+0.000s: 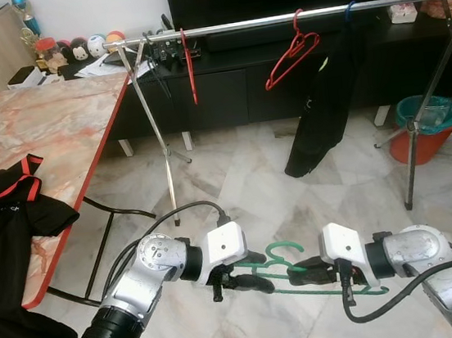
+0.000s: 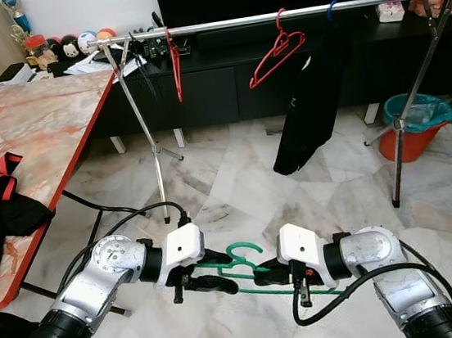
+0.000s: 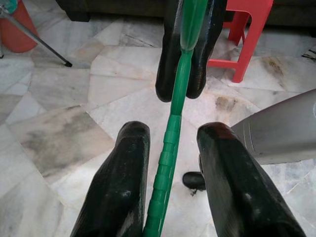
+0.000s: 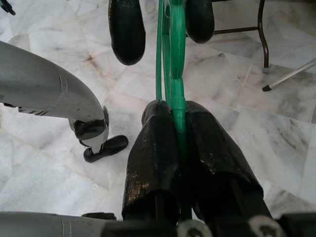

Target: Hang hanger

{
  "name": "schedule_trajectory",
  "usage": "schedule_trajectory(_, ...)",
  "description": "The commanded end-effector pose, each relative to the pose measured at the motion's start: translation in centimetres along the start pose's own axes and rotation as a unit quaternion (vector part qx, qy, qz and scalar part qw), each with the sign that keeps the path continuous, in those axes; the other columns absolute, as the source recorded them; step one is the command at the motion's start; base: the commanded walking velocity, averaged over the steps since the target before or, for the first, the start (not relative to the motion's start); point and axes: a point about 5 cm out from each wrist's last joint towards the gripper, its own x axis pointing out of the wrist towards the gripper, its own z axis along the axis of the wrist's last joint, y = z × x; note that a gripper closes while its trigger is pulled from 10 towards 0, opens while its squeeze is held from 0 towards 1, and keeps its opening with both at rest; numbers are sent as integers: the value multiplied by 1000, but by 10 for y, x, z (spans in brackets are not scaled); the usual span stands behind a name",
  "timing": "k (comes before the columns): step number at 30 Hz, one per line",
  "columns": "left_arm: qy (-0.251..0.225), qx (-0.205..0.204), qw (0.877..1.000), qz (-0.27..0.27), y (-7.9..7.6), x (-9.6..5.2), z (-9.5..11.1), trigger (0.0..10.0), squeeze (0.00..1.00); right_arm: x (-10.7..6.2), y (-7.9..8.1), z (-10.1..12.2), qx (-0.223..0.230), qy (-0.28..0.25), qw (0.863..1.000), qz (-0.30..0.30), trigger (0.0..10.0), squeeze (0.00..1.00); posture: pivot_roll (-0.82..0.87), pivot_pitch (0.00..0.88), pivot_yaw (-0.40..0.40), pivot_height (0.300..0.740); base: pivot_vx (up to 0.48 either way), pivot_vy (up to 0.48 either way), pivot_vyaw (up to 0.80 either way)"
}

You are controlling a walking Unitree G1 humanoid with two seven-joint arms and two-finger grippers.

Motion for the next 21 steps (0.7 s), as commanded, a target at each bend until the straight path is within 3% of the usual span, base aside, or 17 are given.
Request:
schedule_trajectory(1,5,7,1000,1,3,-2,1,0,0,0,1,4,-8,-5,1000,1,10000,0,-223,39,80,740,0,0,0)
schedule_trajectory(20,9,10,1000,-6,3,-3,0,0,0,3,1,0,0,-1,1000,0,10000,0,-223,20,80,740,0,0,0)
schedule_trajectory(21,8,10,1000,-6,3,-3,0,0,0,3,1,0,-1,0,1000,-1,10000,780,-223,20,80,740,0,0,0)
